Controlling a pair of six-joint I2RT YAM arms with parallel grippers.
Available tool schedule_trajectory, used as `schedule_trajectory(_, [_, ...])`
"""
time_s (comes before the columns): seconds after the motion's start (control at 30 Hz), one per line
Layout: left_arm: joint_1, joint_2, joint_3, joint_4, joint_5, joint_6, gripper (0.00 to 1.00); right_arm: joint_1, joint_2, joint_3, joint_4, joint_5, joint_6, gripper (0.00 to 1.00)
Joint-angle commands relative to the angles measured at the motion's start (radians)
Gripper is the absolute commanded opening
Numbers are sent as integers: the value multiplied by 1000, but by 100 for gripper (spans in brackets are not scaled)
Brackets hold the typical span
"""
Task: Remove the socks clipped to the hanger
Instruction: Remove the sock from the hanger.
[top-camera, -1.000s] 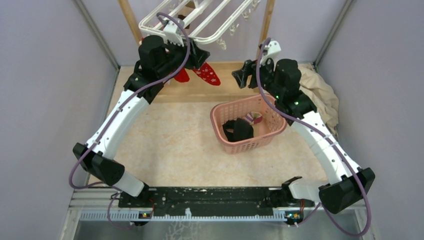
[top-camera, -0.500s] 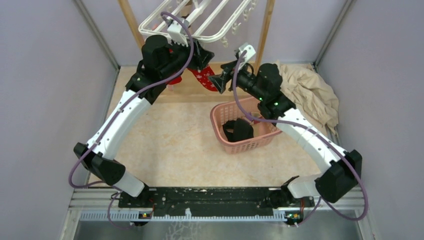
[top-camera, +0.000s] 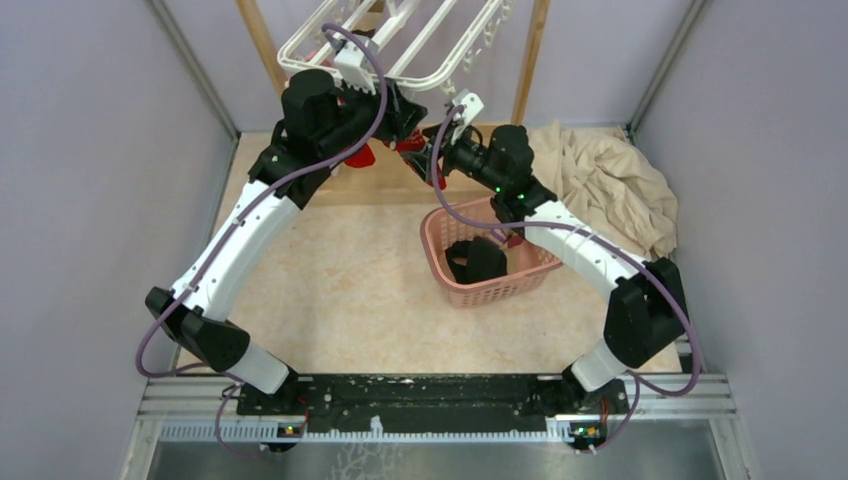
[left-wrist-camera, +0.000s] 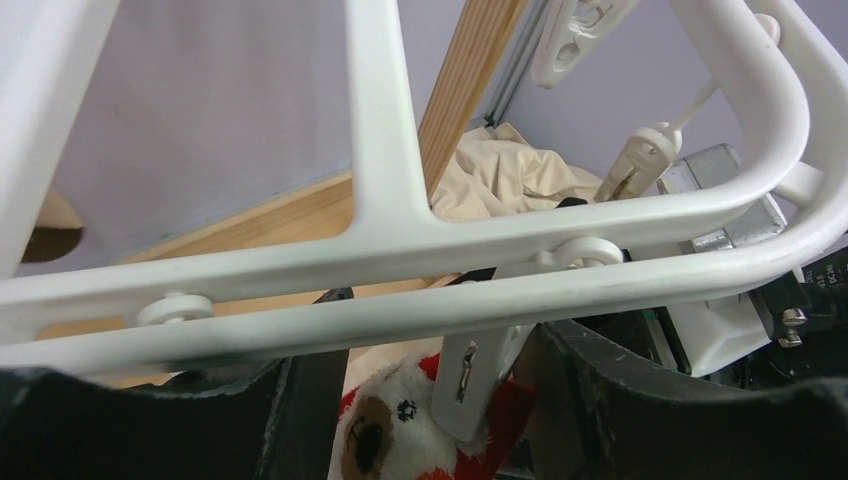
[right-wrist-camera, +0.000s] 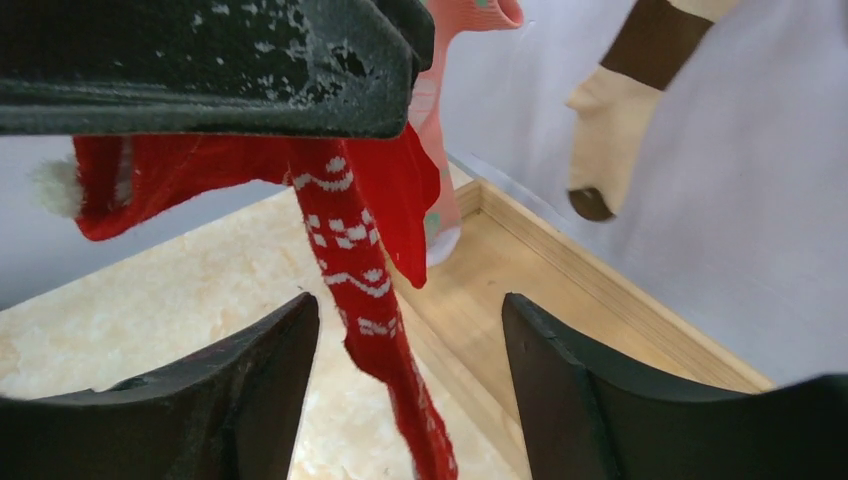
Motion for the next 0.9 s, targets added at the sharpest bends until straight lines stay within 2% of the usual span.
schedule_trajectory(0.0, [-4, -39, 27, -1, 1, 23, 65, -6, 20, 71, 99, -48, 9, 61])
schedule_trajectory(0.07, [-3, -39, 27, -2, -1, 28, 66, -6, 28, 82, 87, -64, 19, 45])
schedule_trajectory(0.13, [-3, -41, 25, -4, -5, 31, 67, -6, 29, 89, 69, -78, 26, 36])
schedule_trajectory(0.17, [-3, -43, 23, -4, -7, 34, 69, -6, 26, 89, 64, -80, 30, 31])
schedule_trajectory(0.27, [-1, -52, 11, -4, -27, 42, 77, -6, 14, 86, 47, -84, 40, 3])
schedule_trajectory(0.3, [-1, -54, 8, -7, -34, 46, 80, -6, 8, 81, 48, -84, 43, 0])
schedule_trajectory(0.5, [-1, -84, -9, -24, -38, 58, 89, -6, -10, 89, 18, -96, 56, 0])
schedule_trajectory(0.7, [-1, -160, -24, -73, 33, 26, 91, -6, -13, 100, -4, -90, 60, 0])
schedule_trajectory(0.87, [-2, -235, -51, -157, -4, 31, 91, -6, -14, 108, -16, -84, 66, 0])
